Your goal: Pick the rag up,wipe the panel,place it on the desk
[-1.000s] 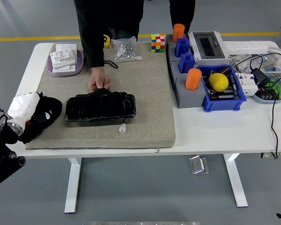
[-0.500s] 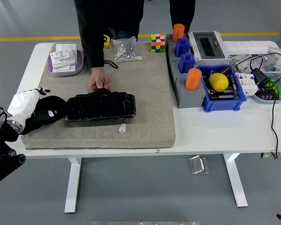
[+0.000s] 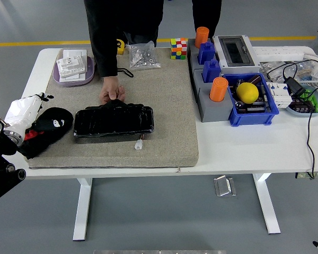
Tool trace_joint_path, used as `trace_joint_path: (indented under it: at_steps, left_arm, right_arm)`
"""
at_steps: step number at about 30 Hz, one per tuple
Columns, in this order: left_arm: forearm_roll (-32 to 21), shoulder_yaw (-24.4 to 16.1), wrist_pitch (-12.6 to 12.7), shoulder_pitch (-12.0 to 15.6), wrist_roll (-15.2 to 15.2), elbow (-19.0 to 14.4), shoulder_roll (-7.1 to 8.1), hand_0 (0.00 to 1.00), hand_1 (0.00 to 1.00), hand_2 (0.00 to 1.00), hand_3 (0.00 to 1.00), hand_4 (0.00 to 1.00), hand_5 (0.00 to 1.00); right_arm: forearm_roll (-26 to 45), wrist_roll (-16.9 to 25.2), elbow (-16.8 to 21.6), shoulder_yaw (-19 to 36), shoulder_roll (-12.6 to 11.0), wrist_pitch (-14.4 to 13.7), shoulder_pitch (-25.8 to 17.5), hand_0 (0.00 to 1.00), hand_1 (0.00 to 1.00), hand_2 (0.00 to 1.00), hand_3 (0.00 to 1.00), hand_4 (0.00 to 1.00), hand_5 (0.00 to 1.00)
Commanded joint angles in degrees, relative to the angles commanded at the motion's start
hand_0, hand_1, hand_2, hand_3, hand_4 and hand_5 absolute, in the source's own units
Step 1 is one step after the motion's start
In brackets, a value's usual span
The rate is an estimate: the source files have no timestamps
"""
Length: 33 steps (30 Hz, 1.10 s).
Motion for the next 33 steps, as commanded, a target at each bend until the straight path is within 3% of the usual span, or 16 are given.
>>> trace_joint_path:
  at_steps: [10,16,21,33]
  left_arm:
    - [0.2,-3.2,-0.1,0.9,0.1,-5.0,2.34,0.454,0.643,0.782,0.813,0.998,0.634]
    - [-6.1,-4.3,0.5,2.0,-1.1,-8.0,3.45,0.454,0.644,0.785,0.815,0.998,0.651]
    - [-14.5,-9.1,1.7,4.9,-2.2,-13.7,5.12,0.455,0.646,0.786,0.816,0.998,0.671]
    - [-13.0,-19.0,1.5,9.7,-0.4,-26.9,9.68,0.452,0.648,0.787,0.816,0.998,0.688]
  right_arm:
    - [-0.1,0.1,-0.1,0.4,0.2,-0.1,0.0,0.767,0.598,0.706,0.631,0.998,0.569]
    - [-0.3,0.1,-0.2,0.5,0.3,-0.2,-0.1,0.768,0.598,0.706,0.629,0.998,0.565]
    - [-0.3,0.1,-0.2,0.8,0.4,-0.2,-0.2,0.767,0.598,0.706,0.628,0.998,0.564]
    - [0.3,0.0,-0.6,0.9,0.2,0.0,-0.5,0.767,0.598,0.708,0.628,0.998,0.563]
